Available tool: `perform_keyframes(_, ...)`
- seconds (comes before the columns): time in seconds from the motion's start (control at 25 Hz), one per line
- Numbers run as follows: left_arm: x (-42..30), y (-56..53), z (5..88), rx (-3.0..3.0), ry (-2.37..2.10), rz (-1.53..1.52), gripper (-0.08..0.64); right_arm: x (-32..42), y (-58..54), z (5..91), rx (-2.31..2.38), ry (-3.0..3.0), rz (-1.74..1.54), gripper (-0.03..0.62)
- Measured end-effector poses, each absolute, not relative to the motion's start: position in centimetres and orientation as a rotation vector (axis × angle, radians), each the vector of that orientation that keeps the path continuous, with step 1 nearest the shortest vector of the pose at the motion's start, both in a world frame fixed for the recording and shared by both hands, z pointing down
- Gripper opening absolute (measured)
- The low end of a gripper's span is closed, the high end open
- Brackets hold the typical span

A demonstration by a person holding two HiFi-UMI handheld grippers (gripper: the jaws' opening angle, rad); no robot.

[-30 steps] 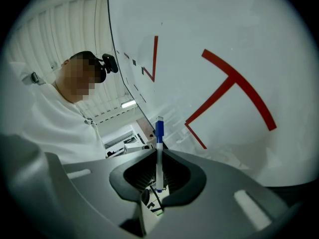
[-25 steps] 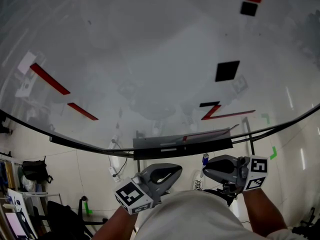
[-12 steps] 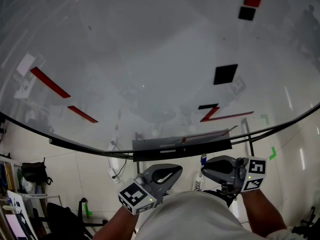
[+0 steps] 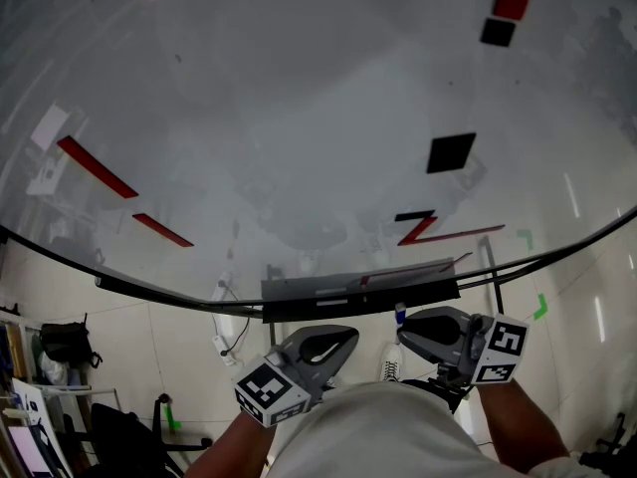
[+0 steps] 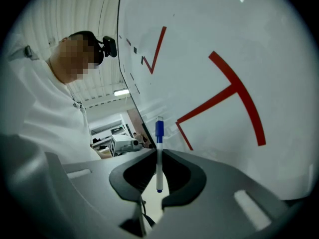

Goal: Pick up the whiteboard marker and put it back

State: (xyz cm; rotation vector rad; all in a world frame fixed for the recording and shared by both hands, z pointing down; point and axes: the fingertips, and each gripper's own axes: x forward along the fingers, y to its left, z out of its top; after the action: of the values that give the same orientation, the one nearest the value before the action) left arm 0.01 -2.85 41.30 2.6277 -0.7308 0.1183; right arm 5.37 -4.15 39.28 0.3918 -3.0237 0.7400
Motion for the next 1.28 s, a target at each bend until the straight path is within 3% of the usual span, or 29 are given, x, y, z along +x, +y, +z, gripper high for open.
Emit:
perform_keyframes(0.36, 0.1, -2.7, 41.8, 2.623, -0.729, 0.138, 0.017, 4.7, -4.4, 41.5, 0.482, -2.793, 0.241, 0.035)
perform_keyframes(1.04, -0.3, -2.7, 42.5, 2.612, -0.737, 0.138, 0.017, 4.3, -4.1, 43.8, 0.498, -2.481, -0.225, 0.035)
perform_keyframes(1.28, -0.4, -2.7, 42.7, 2.601, -0.742, 0.139, 0.017, 5.1, -4.9, 46.3, 0.488, -2.169, -0.542, 0.035)
